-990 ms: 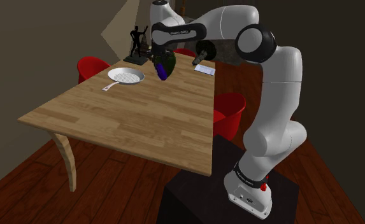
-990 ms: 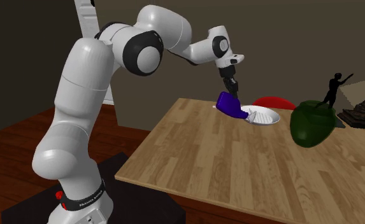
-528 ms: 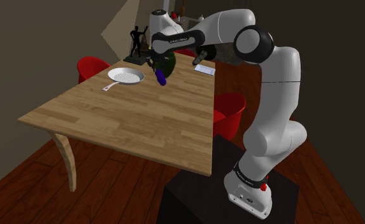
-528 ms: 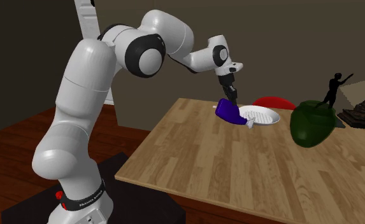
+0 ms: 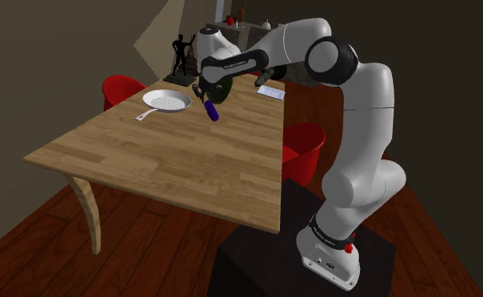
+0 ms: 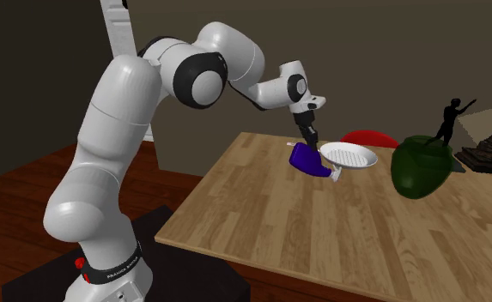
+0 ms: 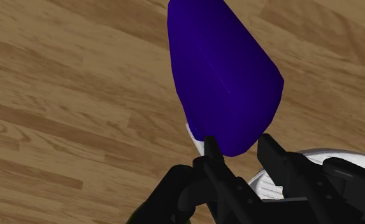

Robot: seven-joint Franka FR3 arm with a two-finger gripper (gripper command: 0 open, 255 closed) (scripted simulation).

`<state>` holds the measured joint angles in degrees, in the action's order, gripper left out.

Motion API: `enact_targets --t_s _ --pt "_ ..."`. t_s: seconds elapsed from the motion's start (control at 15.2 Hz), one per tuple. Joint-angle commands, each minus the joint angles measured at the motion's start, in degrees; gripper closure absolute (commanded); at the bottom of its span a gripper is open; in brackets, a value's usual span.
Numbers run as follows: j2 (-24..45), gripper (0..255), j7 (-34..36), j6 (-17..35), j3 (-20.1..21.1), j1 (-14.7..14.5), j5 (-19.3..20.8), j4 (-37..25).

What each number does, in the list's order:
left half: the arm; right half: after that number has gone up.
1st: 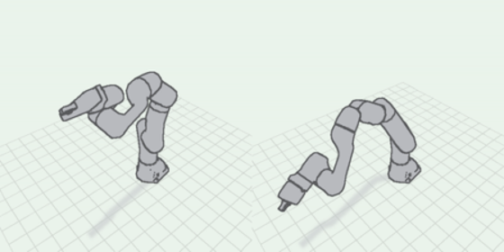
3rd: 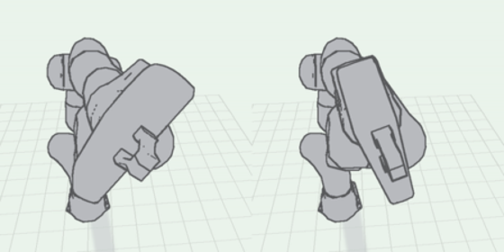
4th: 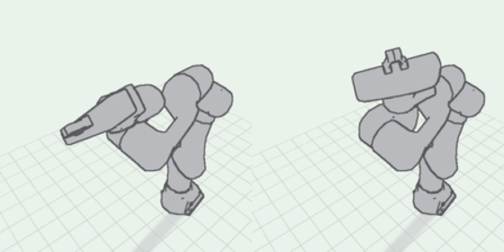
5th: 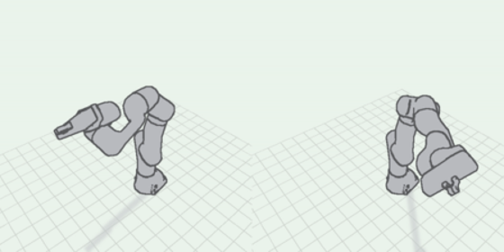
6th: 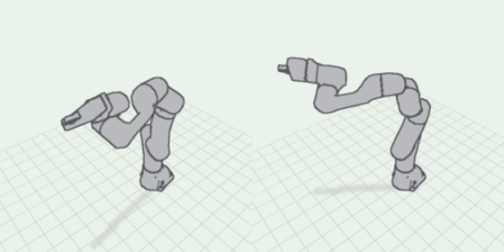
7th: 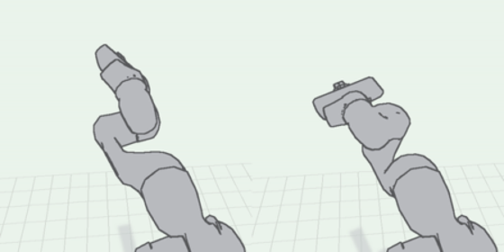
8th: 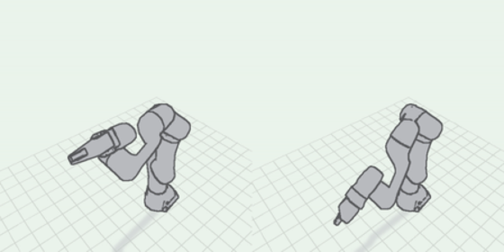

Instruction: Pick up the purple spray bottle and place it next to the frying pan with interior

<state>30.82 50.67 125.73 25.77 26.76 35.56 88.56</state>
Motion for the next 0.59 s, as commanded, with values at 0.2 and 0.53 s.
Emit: enact_targets --t_s 0.2,0.53 --pt "1.5 255 1.5 2.6 -0.8 -0.3 1.4 1.3" --pt "3.3 255 3.1 5.0 -1.7 -0.7 3.0 2.3"
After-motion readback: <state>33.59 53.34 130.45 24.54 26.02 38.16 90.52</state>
